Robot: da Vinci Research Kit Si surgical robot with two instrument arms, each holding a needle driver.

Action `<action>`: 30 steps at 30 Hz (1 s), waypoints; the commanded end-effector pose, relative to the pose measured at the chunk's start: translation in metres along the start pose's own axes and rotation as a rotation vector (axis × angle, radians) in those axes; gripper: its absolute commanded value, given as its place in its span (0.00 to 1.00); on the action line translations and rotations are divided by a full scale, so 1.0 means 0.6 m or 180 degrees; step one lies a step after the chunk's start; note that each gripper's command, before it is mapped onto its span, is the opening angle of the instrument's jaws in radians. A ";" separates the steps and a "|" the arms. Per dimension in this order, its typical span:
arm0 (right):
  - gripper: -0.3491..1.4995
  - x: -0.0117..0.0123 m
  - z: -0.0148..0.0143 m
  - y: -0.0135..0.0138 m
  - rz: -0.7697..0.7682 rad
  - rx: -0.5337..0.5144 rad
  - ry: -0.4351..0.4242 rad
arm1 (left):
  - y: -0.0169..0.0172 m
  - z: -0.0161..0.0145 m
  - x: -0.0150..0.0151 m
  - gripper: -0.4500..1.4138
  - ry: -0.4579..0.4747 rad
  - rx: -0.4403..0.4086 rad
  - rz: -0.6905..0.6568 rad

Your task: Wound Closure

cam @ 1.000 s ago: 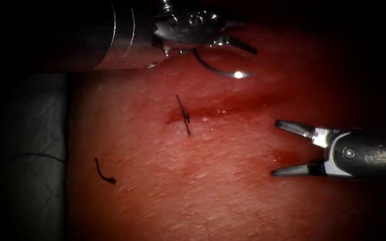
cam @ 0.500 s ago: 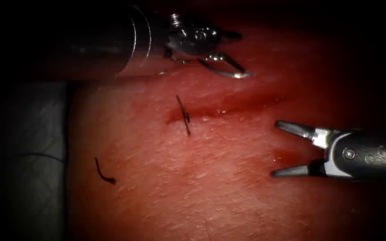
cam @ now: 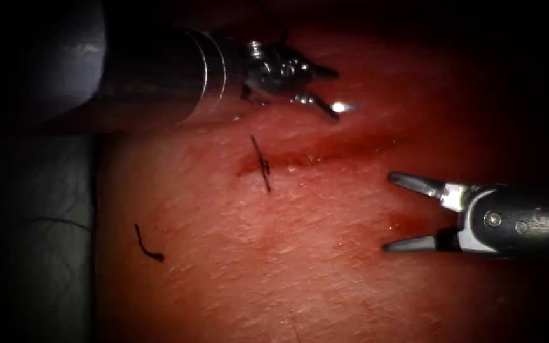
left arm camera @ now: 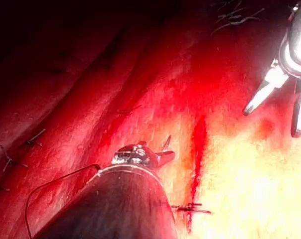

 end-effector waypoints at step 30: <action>0.15 -0.0053 0.0013 0.0036 0.0292 -0.0036 0.0024 | 0.0064 -0.0112 -0.0023 0.00 0.0983 0.0101 0.1028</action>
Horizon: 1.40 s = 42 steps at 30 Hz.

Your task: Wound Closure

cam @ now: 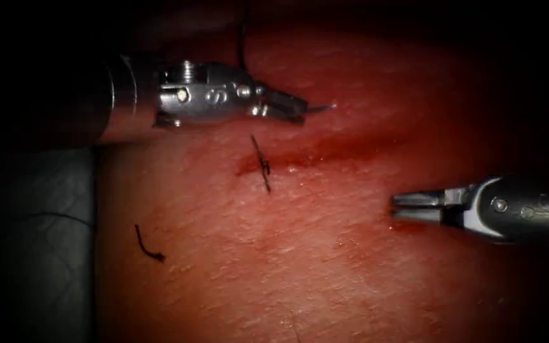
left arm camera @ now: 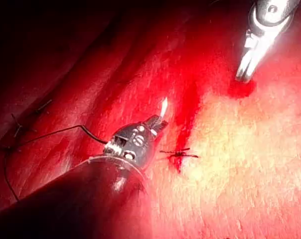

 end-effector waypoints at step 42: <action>0.29 0.0004 0.0122 0.0161 0.1355 0.1021 0.1863 | 0.0108 0.0026 0.0088 0.00 0.1902 -0.0176 0.2008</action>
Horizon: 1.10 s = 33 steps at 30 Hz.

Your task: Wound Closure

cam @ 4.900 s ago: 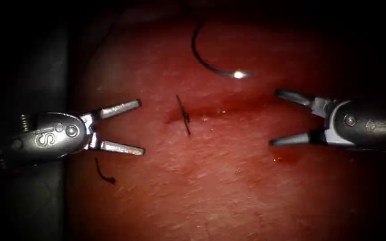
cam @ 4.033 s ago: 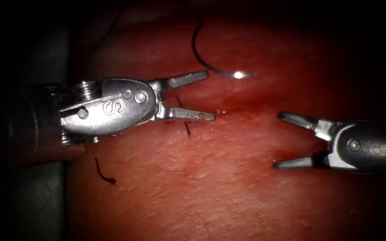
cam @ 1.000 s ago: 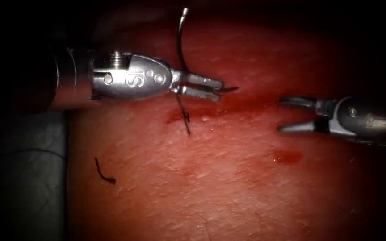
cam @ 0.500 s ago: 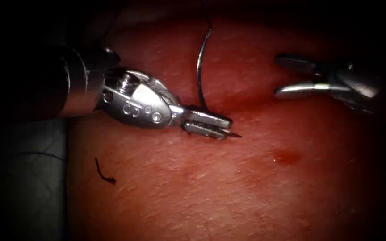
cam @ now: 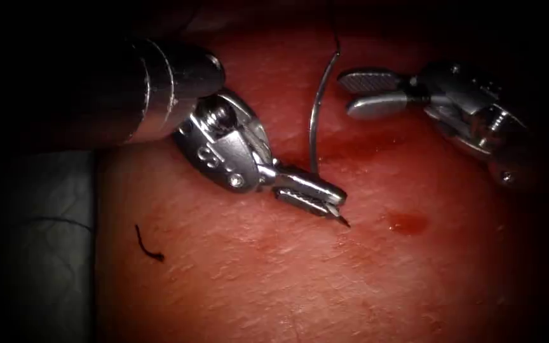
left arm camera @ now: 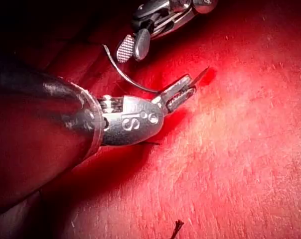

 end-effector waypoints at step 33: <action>0.64 -0.0019 0.0082 -0.0017 0.0188 0.0140 0.0019 | -0.0012 0.0024 -0.0005 0.00 -0.0033 -0.0034 0.0131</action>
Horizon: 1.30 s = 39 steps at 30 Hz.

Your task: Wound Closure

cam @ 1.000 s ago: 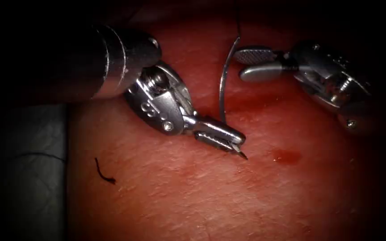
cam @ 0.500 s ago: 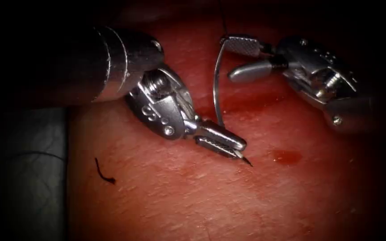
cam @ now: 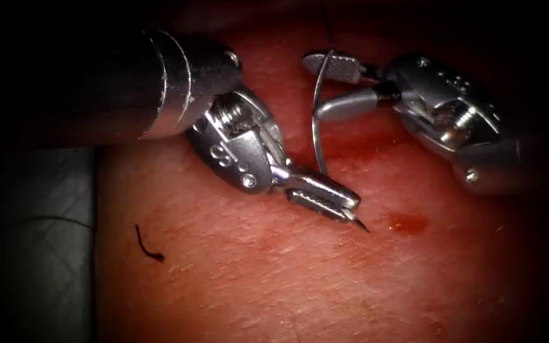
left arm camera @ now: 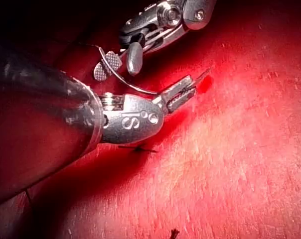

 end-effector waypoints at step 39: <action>0.00 0.0018 -0.0038 0.0006 0.0101 -0.0728 -0.0192 | 0.0025 -0.0040 0.0017 0.75 -0.0710 0.0569 -0.0482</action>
